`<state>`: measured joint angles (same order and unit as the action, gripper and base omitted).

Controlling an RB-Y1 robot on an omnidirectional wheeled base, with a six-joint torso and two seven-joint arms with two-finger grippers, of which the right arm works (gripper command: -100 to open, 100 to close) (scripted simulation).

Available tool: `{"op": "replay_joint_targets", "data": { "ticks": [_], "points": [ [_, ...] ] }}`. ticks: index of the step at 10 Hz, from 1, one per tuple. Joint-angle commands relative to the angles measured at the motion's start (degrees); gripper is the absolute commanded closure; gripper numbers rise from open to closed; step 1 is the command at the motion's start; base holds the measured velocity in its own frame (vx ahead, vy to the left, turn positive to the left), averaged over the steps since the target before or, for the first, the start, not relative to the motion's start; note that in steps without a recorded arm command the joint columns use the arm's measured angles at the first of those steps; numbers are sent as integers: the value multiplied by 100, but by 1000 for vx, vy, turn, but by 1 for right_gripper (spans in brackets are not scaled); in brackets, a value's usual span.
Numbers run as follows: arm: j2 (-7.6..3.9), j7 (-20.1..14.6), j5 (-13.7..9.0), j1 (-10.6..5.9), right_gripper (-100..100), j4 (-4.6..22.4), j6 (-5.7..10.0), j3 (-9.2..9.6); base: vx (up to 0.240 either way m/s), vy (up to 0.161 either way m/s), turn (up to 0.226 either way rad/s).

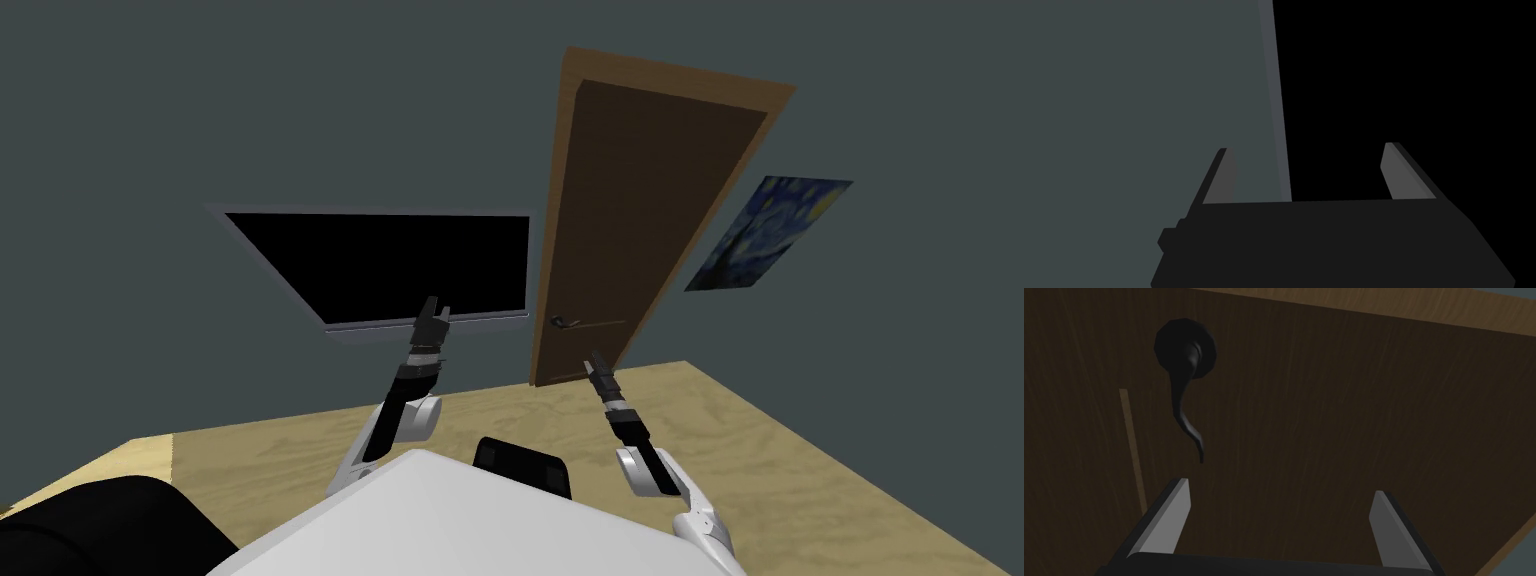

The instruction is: Pull the door open

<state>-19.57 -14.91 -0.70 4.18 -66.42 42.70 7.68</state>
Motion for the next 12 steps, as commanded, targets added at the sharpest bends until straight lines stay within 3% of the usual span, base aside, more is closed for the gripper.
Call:
{"op": "replay_joint_targets", "data": {
  "ticks": [1, 6, 12],
  "points": [
    [-83, -49, -8, -77, -100, 247, 4, 41, 87, -13, 118],
    [-296, -179, -28, -361, -100, 1042, 76, 149, 101, -10, 94],
    [-467, -283, -45, -589, -100, 1681, 133, 236, 75, -17, 62]
  ]
}}
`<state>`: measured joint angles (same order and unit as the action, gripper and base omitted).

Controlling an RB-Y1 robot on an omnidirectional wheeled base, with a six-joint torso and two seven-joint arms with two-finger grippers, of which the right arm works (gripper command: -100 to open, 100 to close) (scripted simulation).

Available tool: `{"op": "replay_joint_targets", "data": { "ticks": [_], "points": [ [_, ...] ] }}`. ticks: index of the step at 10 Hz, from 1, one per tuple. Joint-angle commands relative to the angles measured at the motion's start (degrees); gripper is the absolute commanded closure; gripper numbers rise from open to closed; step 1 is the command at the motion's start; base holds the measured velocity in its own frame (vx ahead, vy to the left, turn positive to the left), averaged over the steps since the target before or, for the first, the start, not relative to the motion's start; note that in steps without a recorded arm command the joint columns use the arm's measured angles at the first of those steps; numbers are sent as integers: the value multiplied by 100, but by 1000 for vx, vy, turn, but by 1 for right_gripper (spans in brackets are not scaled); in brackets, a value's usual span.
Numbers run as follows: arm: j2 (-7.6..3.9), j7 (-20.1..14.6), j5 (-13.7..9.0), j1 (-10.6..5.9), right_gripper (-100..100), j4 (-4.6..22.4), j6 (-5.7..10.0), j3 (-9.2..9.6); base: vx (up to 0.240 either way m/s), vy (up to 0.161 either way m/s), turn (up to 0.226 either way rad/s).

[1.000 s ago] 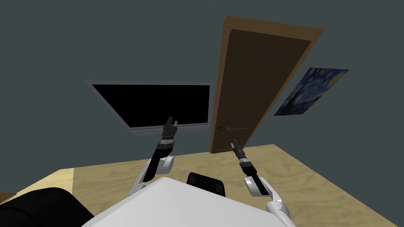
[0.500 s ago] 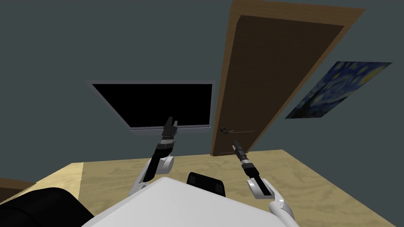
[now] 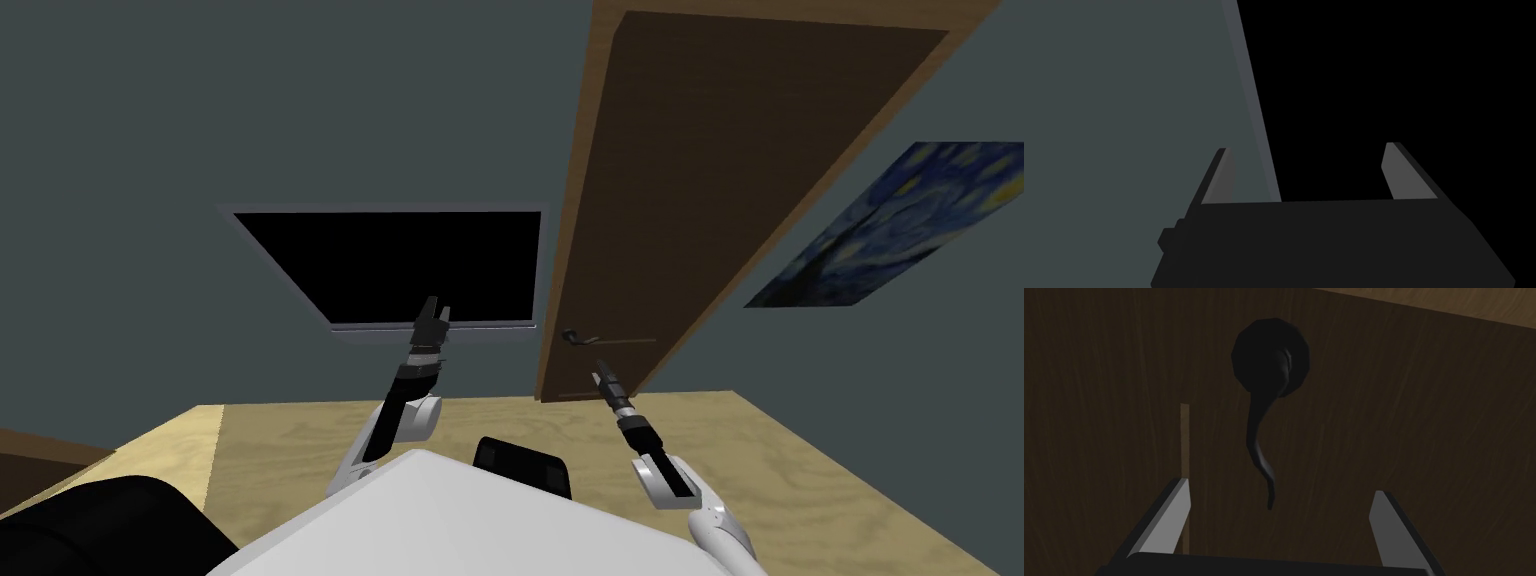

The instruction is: Pull the door open

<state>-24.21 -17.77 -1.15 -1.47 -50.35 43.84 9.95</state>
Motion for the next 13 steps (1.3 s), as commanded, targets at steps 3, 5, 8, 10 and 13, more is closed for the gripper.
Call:
{"op": "replay_joint_targets", "data": {
  "ticks": [3, 5, 8, 10, 13],
  "points": [
    [-55, 36, -116, 44, -100, 151, 73, -52, 56, -2, 86],
    [-130, 87, -292, 187, -100, 162, 132, -156, 169, 69, 264],
    [-247, 167, -564, 408, -100, 179, 223, -315, 178, 48, 234],
    [-355, 241, -815, 613, -100, 195, 307, -463, 158, -26, 253],
    [-339, 220, -757, 635, 100, 123, 285, -432, 12, -5, -2]
  ]
}}
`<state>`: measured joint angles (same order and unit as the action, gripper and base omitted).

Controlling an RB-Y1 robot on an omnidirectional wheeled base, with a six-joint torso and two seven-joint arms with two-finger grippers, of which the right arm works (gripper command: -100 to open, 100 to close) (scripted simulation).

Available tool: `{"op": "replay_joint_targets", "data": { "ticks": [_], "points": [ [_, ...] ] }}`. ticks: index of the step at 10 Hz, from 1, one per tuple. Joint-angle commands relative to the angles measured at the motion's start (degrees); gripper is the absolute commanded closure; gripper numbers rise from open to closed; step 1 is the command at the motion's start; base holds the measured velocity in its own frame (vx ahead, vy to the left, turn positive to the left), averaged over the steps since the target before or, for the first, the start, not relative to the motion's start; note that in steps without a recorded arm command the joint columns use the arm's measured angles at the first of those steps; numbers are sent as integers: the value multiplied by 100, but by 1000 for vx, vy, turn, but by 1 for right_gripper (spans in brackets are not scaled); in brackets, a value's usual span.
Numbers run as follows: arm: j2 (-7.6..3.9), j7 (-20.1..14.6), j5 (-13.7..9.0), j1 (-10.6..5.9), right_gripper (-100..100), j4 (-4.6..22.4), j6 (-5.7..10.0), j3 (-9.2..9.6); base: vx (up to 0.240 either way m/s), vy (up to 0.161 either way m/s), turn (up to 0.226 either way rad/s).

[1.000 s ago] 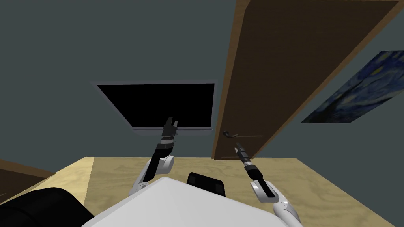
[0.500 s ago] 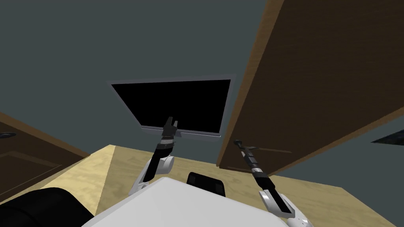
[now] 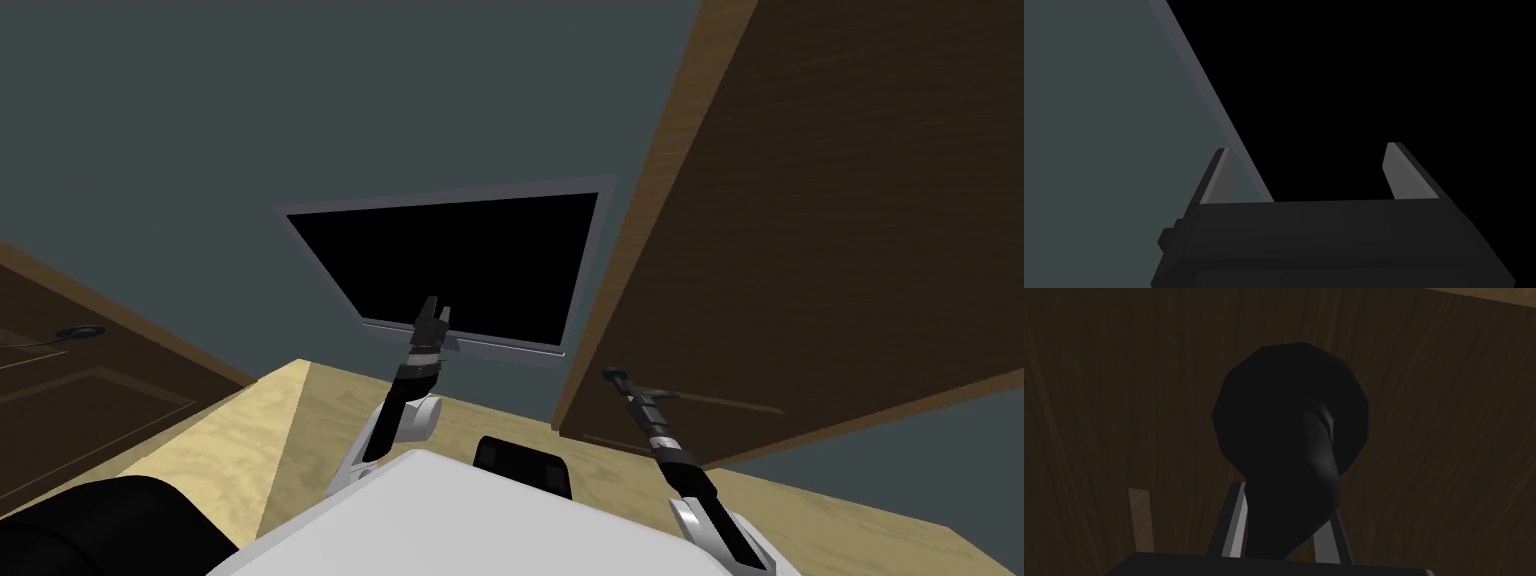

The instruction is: Pull the door open

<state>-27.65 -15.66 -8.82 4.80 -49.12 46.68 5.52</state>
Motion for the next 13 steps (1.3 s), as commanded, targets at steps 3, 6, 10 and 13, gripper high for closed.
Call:
{"op": "replay_joint_targets", "data": {
  "ticks": [3, 6, 10, 13],
  "points": [
    [5, 8, 9, 8, 100, 0, 1, 11, -13, 0, 0],
    [-111, -90, -7, 96, 100, 64, 153, 53, -83, -32, 115],
    [-386, -322, -33, 308, 100, 199, 560, 175, -204, -81, 200],
    [-546, -458, -49, 432, 100, 278, 797, 247, -192, -78, 182]
  ]
}}
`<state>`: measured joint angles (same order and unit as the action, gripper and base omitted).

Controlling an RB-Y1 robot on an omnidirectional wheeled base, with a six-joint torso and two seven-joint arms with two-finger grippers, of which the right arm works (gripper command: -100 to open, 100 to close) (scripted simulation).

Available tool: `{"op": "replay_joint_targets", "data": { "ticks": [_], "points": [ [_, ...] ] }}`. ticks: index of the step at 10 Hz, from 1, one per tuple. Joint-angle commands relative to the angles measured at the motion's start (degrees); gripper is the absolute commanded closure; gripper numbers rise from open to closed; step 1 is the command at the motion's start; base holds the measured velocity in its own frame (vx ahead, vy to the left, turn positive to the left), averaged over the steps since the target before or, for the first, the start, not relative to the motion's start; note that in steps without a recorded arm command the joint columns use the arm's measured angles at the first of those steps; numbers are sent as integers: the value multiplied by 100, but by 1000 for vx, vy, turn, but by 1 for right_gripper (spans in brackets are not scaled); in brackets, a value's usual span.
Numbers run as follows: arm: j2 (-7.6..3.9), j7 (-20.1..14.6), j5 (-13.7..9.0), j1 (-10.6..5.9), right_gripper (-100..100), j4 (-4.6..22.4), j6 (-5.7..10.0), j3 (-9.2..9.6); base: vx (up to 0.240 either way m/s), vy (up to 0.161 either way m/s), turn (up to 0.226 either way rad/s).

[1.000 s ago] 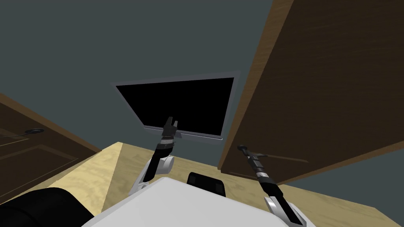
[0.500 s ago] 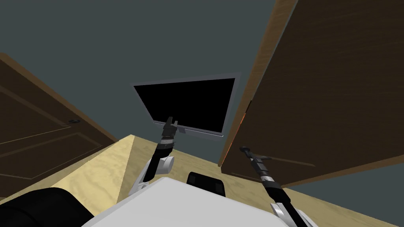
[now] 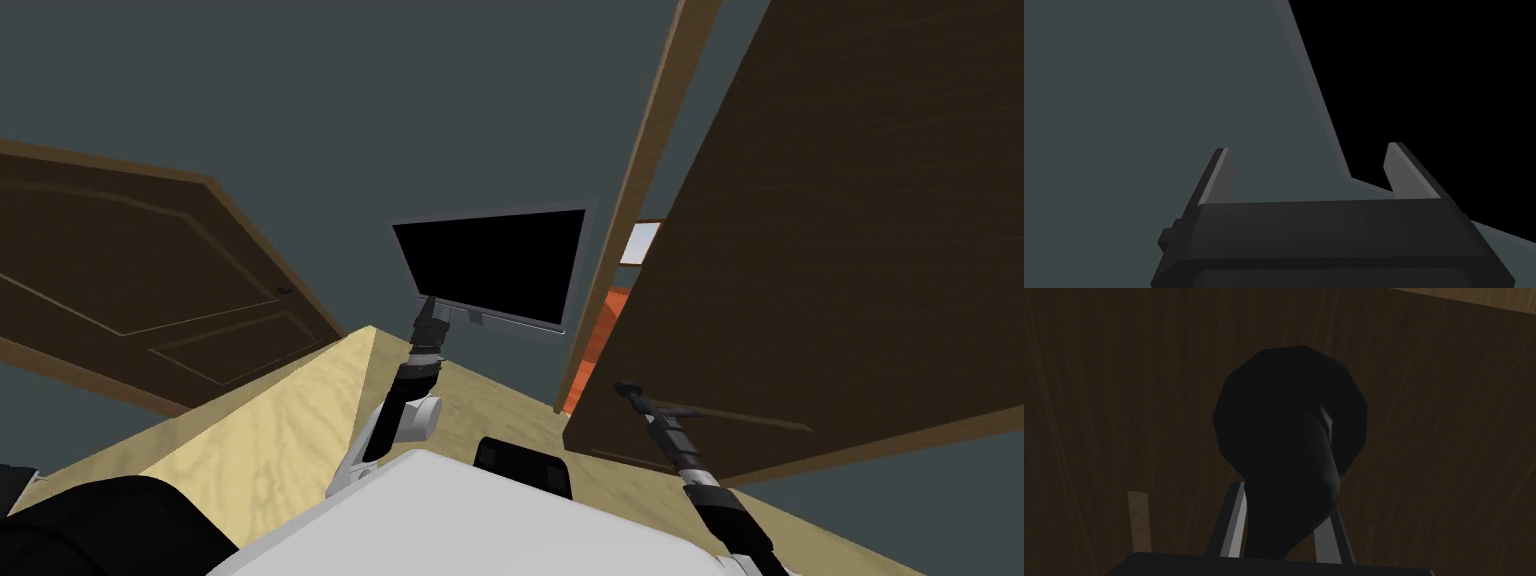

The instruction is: Pull the door open

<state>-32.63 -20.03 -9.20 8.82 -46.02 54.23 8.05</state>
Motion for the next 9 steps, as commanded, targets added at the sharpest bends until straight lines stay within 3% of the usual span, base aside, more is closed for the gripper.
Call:
{"op": "replay_joint_targets", "data": {
  "ticks": [1, 2, 3, 4, 9],
  "points": [
    [-114, -75, -17, 81, 100, 1, 140, 24, -167, -80, 179],
    [-54, -51, -6, 58, 100, 21, 93, 29, -78, -36, 43],
    [-122, -110, -22, 158, 100, 85, 292, 80, -131, -71, 181],
    [-141, -123, -27, 180, 100, 101, 340, 89, -220, -103, 209],
    [-362, -263, -87, 444, 100, 289, 898, 195, -204, -76, 181]
  ]
}}
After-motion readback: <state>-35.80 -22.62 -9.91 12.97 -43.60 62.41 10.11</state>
